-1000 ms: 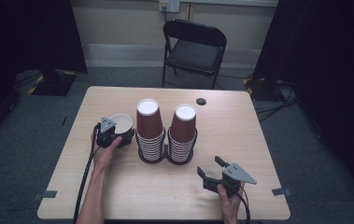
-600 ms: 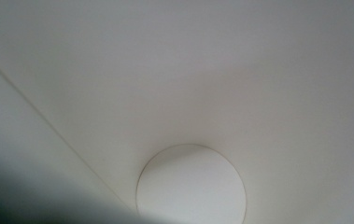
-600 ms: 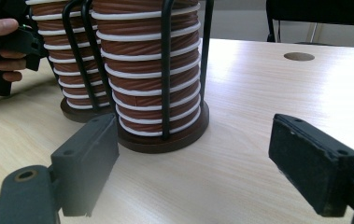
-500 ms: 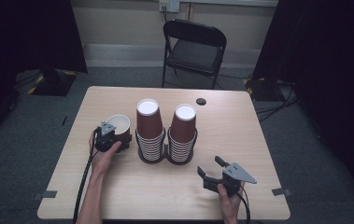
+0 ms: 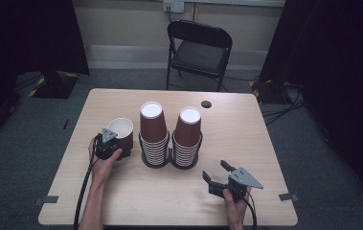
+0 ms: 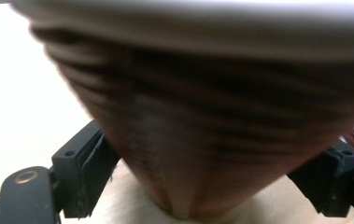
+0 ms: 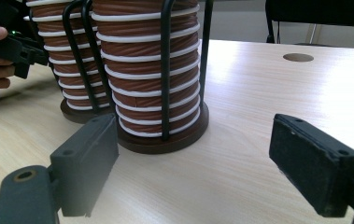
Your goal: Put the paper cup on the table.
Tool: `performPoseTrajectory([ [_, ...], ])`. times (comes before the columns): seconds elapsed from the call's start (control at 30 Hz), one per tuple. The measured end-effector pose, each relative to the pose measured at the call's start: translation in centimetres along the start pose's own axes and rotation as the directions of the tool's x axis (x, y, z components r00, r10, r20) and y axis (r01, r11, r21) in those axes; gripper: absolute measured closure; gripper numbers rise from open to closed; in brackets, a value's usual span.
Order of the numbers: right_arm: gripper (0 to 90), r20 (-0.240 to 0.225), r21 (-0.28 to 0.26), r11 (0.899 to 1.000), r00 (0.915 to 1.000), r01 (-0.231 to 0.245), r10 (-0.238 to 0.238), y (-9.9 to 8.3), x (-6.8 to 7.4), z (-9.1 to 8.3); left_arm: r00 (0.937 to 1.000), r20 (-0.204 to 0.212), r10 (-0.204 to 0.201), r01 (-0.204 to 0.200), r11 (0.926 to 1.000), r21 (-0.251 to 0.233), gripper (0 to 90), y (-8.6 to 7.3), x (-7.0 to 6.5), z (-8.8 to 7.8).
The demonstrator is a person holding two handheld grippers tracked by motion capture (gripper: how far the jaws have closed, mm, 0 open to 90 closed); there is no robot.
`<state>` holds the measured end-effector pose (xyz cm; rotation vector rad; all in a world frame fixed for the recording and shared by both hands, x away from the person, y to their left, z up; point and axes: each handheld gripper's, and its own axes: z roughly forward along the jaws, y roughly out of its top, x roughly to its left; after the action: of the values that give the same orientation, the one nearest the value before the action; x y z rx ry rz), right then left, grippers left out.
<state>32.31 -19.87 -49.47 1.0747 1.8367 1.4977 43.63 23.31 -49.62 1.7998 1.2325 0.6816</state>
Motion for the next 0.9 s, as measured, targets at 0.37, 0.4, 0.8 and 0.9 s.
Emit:
performPoseTrajectory([
  [0.37,15.1,-0.005,-0.006,1.000,1.0000,-0.001,0.001,0.0,-0.1,0.0,0.9983,-0.011,-0.057,0.057,0.9962,-0.066,15.5,-0.3,0.0,-2.3],
  [0.4,15.1,-0.006,-0.007,1.000,1.0000,-0.001,0.001,0.0,-0.1,0.0,0.9979,-0.005,-0.065,0.064,0.9952,-0.074,15.5,-0.3,0.0,-2.5],
  [0.8,15.1,-0.004,-0.018,1.000,0.9999,-0.012,0.012,-0.1,-0.1,-0.2,0.9999,0.007,-0.015,0.015,0.9918,-0.127,15.6,-1.7,-0.9,-5.3],
  [0.9,15.1,-0.005,-0.018,1.000,0.9999,-0.010,0.010,-0.1,0.0,-0.2,0.9998,0.012,-0.014,0.016,0.9885,-0.150,15.6,-2.1,-1.2,-6.3],
])
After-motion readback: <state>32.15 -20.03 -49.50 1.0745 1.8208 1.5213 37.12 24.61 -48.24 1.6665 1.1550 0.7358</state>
